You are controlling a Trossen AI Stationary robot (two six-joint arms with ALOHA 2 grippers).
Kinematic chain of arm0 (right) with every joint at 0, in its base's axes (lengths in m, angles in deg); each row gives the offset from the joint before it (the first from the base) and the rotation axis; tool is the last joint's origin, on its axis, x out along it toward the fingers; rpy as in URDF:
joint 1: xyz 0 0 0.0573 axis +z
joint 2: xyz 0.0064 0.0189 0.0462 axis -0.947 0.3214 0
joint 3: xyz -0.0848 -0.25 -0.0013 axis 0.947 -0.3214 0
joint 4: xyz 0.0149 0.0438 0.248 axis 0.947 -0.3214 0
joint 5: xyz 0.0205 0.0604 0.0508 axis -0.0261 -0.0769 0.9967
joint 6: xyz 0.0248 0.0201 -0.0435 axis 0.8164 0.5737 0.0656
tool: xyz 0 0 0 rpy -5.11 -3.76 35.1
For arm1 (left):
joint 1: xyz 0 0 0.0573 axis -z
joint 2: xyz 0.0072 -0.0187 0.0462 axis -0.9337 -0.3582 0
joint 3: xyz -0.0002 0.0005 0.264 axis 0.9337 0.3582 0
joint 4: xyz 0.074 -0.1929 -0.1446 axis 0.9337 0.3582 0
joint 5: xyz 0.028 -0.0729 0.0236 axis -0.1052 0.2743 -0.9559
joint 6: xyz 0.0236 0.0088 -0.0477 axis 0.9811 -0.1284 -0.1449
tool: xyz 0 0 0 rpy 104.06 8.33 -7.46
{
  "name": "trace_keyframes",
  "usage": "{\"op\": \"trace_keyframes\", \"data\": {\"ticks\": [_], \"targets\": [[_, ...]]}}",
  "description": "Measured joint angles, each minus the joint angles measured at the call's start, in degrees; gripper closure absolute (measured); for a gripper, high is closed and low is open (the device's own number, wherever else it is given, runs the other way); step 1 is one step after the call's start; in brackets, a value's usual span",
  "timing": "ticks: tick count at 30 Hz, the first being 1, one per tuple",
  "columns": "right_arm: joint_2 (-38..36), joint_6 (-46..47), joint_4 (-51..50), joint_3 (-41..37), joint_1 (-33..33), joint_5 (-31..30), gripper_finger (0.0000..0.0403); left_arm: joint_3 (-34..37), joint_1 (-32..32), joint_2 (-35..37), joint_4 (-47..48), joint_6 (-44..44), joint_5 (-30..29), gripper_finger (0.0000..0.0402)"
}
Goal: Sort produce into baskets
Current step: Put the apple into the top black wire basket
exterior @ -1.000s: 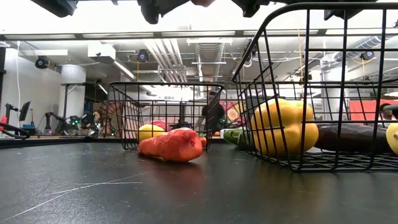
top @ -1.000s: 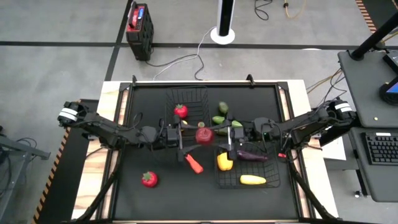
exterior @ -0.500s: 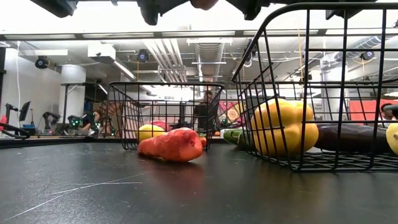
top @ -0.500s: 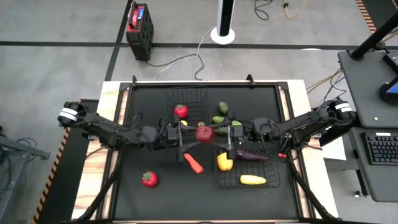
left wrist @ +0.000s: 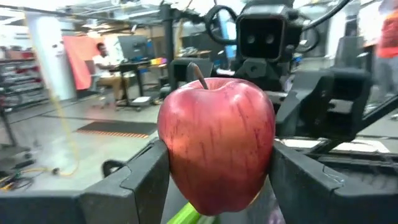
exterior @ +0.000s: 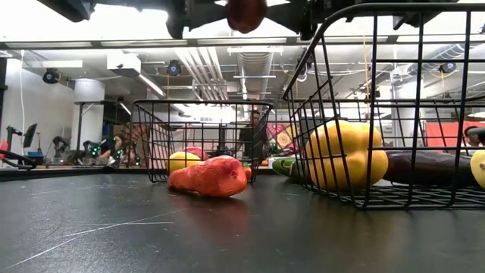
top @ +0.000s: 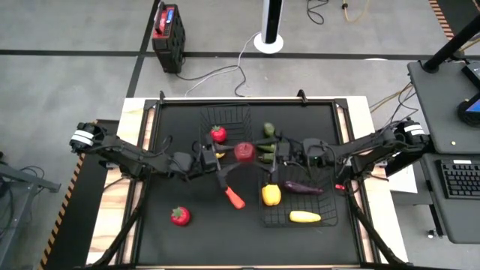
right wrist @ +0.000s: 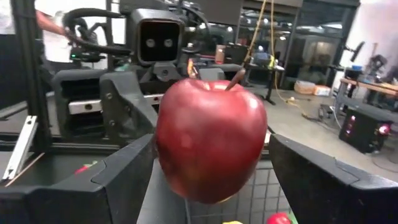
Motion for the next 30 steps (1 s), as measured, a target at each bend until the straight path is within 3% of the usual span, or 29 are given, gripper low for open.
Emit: {"op": "trace_keyframes", "data": {"ticks": [6,13,19,24,28,30], "targets": [[-0.1,1.2,-1.0,0.0,-0.6,-4.1,0.0093,0.0,-0.1,0.0,0.5,0.2,-2.8,0.0181],[-0.1,3.5,-2.5,0.0,-1.5,-8.8,0.0097,0.0,-0.3,0.0,3.5,0.2,-13.0,0.0181],[-0.4,4.5,-4.5,0.0,-2.4,-8.9,0.0096,0.0,-0.9,0.0,5.3,-0.1,-16.5,0.0181],[-0.4,5.8,-6.0,0.0,-2.6,-8.9,0.0099,0.0,-1.5,0.0,6.7,-0.1,-23.4,0.0181],[-0.4,7.3,-6.9,0.0,-2.6,-8.9,0.0101,-0.3,-4.0,0.6,12.5,-3.4,-23.2,0.0183],[-0.4,8.4,-7.3,0.0,-2.6,-8.9,0.0101,-2.5,-6.0,1.0,20.5,-7.8,-19.6,0.0184]]}}
